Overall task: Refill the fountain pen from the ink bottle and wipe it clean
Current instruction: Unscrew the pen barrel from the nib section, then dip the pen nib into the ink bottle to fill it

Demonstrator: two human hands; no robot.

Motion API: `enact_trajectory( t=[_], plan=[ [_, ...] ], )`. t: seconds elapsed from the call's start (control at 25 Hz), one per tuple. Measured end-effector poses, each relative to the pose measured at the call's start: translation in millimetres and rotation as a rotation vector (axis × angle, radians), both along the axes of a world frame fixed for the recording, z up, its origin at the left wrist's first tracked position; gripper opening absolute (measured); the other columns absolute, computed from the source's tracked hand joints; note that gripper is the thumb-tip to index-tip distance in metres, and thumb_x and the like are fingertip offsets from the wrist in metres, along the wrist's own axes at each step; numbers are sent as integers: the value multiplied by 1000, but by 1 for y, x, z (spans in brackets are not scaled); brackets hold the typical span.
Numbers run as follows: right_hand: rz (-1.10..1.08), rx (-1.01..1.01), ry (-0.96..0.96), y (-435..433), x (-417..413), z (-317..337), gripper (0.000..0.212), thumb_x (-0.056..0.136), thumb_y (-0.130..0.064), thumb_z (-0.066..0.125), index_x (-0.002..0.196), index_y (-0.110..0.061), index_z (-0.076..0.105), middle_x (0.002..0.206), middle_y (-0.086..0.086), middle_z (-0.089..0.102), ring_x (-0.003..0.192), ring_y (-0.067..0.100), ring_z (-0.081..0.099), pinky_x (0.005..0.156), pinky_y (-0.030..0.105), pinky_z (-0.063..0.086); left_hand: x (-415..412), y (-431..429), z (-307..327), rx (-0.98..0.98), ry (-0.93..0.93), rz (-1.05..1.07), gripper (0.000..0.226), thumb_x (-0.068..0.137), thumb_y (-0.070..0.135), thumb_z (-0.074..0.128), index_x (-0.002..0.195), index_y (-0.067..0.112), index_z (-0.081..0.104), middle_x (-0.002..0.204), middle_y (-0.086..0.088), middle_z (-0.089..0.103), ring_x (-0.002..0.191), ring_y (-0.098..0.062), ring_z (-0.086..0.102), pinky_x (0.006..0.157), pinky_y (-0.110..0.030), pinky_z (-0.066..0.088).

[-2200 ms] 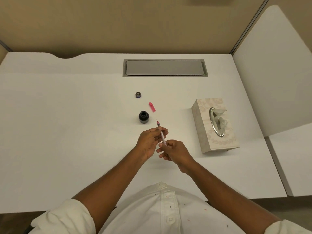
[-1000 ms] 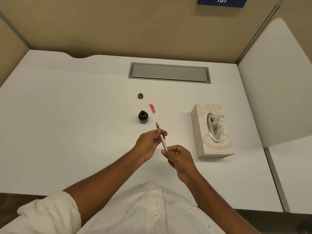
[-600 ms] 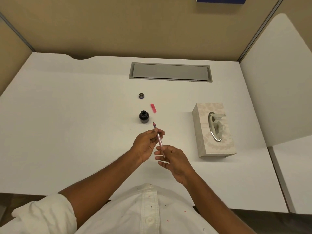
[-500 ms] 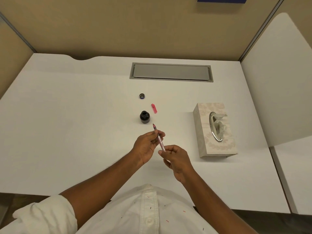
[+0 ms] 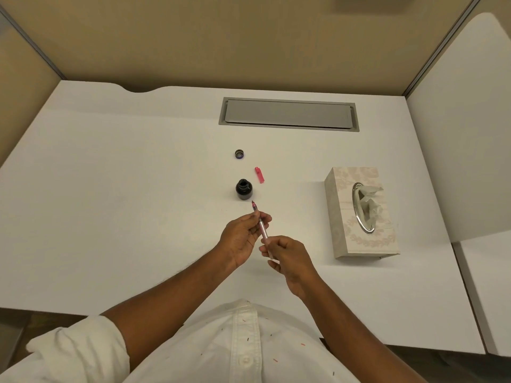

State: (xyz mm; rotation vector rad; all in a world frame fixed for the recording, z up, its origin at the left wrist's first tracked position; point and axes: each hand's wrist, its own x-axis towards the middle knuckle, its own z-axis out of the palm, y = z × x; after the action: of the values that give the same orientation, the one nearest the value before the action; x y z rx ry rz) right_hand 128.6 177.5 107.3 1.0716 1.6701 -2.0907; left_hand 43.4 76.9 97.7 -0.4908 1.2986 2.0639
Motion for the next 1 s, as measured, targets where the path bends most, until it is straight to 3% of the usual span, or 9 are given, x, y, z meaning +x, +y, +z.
enact_trajectory(
  t=[0.04, 0.12, 0.2, 0.4, 0.48, 0.6, 0.8, 0.92, 1.0],
  plan=[
    [-41, 32, 3, 0, -1, 0, 8, 80, -16, 73, 85, -13, 68, 73, 1, 68, 75, 18, 61, 65, 24, 49, 0, 0, -1, 3, -4, -1, 23, 94, 11, 48, 85, 1, 66, 88, -15, 69, 96, -26, 64, 95, -34, 48],
    [-94, 65, -4, 0, -2, 0, 30, 68, -10, 84, 87, -11, 61, 73, 2, 58, 68, 16, 54, 59, 24, 45, -1, -1, -3, 9, -13, 2, 23, 94, 11, 47, 85, 1, 67, 88, -15, 69, 97, -26, 64, 96, -34, 48],
    [-108, 37, -20, -2, -4, 1, 40, 67, -11, 84, 98, -9, 58, 82, 6, 57, 72, 18, 54, 60, 25, 47, -4, -1, -5, 10, -20, 2, 23, 95, 11, 47, 86, 0, 66, 90, -16, 69, 97, -26, 65, 96, -35, 48],
    [-15, -7, 50, -7, -4, 1, 16, 84, -15, 70, 99, -12, 63, 90, 7, 67, 74, 14, 64, 67, 23, 53, -11, -1, -8, 24, -32, 23, 23, 95, 12, 47, 87, 0, 65, 92, -16, 68, 97, -26, 64, 96, -35, 48],
    [48, 97, 49, -6, -3, 0, 5, 89, -16, 62, 93, -16, 65, 88, 3, 69, 74, 12, 64, 66, 22, 51, -19, -3, -10, 26, -36, 57, 22, 95, 12, 47, 88, 0, 65, 93, -17, 67, 96, -26, 64, 96, -36, 48],
    [136, 298, 37, 0, 2, -7, 10, 91, -19, 58, 86, -20, 66, 83, -2, 67, 72, 10, 60, 64, 21, 48, -30, -7, -15, 44, -59, 129, 20, 94, 11, 49, 90, -1, 64, 92, -16, 66, 92, -24, 66, 95, -36, 49],
    [200, 652, 24, 19, 9, -33, 11, 90, -15, 61, 97, -14, 70, 93, -1, 62, 83, 13, 55, 68, 16, 41, -41, -17, -28, 59, -120, 247, 21, 94, 13, 50, 83, 2, 64, 74, -8, 73, 88, -22, 66, 89, -31, 51],
    [169, 885, -34, 28, -12, -51, 17, 89, -15, 63, 104, -14, 71, 103, 6, 62, 95, 22, 59, 82, 36, 48, -40, -22, -38, 36, -159, 259, 22, 94, 13, 49, 82, 3, 64, 70, -5, 73, 88, -21, 65, 84, -29, 52],
    [148, 990, -14, 35, -33, -63, 18, 87, -14, 65, 104, -15, 71, 102, 8, 63, 95, 26, 59, 82, 38, 45, -37, -21, -42, 30, -184, 254, 21, 94, 13, 49, 83, 3, 63, 72, -5, 72, 87, -21, 65, 85, -29, 52]
  ],
)
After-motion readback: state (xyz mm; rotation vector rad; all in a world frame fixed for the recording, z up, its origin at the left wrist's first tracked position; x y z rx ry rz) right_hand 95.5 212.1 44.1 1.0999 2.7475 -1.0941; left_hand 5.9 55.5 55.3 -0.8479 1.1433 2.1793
